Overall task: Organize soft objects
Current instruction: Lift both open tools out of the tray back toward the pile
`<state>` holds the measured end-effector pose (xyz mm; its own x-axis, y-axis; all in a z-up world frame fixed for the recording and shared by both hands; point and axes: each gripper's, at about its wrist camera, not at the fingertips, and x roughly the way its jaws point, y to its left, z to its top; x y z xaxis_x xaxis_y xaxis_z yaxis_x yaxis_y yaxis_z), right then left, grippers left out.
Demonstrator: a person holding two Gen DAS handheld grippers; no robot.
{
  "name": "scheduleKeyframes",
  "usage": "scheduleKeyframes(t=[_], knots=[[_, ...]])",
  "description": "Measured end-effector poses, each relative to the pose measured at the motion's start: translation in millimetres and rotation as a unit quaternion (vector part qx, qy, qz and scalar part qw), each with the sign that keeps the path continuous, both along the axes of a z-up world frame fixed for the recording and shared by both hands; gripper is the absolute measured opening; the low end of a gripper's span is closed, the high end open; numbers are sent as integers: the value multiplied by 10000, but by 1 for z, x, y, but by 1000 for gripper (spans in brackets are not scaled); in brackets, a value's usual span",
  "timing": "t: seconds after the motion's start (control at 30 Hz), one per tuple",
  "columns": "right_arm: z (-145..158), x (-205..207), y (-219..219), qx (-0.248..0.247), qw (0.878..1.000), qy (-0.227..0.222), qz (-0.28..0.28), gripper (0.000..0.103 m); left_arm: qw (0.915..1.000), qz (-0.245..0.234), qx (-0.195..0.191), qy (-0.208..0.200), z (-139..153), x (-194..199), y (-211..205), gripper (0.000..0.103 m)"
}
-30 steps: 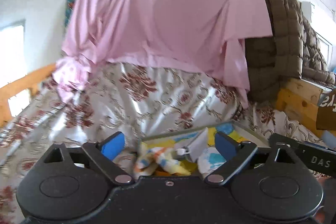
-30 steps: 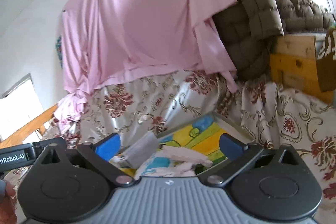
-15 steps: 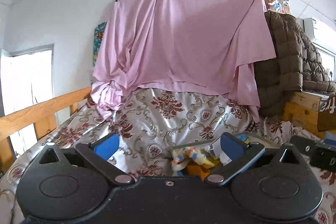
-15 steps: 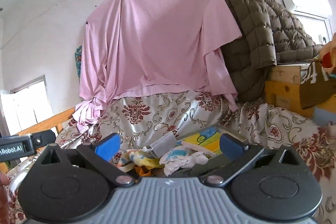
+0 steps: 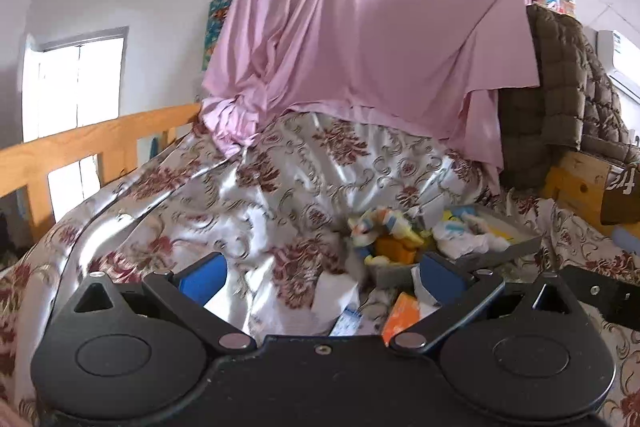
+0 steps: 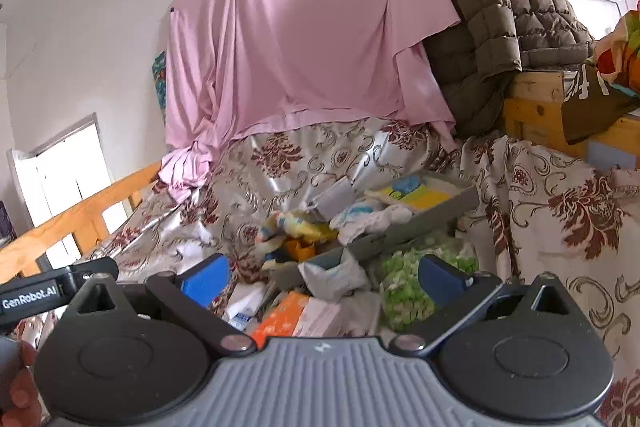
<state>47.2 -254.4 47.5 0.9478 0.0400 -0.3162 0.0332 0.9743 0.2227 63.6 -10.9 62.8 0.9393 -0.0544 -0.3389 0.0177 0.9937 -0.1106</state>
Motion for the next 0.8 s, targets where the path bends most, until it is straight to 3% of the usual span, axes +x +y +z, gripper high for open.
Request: scheduleKeyframes(t=[0.17,0.37,0.8], knots=[[-4,-8,12,-272,9995,128,-117,103,9994,261,37,203,-19,-13,13,102],[-11,-7,23,-468,9979,443,-46,103,9951,545,223,798,-34,-7,16,102],[-22,4,43,-789,9928,893,137,103,9828,1033,-30,1528,-51,8,30,102]])
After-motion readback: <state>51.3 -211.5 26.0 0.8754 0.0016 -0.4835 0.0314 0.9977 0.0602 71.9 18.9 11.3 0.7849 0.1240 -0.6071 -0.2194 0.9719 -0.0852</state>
